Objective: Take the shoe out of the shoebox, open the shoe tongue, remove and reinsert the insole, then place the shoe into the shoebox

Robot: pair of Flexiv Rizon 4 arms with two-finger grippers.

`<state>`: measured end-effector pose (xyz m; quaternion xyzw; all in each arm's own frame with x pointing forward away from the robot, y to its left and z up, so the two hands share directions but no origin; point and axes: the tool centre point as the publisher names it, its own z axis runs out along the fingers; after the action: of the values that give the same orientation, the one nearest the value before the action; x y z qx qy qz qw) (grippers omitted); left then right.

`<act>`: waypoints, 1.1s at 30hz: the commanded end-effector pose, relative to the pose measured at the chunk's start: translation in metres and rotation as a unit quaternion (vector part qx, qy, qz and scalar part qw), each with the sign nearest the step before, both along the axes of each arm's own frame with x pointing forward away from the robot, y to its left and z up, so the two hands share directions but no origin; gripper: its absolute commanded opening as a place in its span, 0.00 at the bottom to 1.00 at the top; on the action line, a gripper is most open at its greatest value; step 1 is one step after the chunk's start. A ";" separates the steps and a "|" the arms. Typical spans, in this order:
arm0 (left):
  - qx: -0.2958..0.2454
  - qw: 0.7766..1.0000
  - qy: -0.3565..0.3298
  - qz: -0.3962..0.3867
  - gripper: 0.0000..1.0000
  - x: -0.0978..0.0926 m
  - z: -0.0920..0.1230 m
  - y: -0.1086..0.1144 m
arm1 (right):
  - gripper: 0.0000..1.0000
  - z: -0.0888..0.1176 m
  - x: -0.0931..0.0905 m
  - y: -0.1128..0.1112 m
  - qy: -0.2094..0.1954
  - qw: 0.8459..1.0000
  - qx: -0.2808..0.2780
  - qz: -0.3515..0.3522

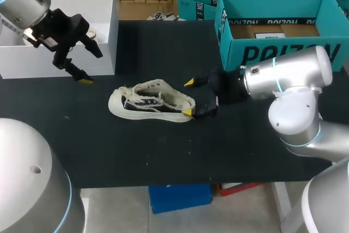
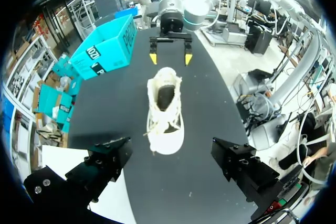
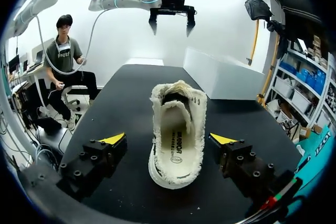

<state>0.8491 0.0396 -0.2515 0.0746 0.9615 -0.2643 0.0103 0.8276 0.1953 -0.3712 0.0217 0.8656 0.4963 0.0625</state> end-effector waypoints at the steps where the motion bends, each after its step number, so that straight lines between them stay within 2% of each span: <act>1: 0.000 1.000 -0.002 0.000 1.00 0.000 -0.001 0.000 | 1.00 -0.006 0.006 0.011 0.012 1.000 -0.015 0.007; 21: 0.000 1.000 -0.002 0.000 1.00 0.000 -0.001 0.000 | 1.00 -0.036 0.002 0.017 0.033 0.999 -0.020 -0.008; 33: 0.000 1.000 -0.002 0.000 1.00 0.000 -0.001 0.000 | 1.00 -0.040 0.010 0.015 0.030 0.999 -0.017 -0.009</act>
<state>0.8491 0.0396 -0.2515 0.0746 0.9615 -0.2643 0.0103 0.8358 0.2099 -0.4101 0.0436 0.8760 0.4785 0.0415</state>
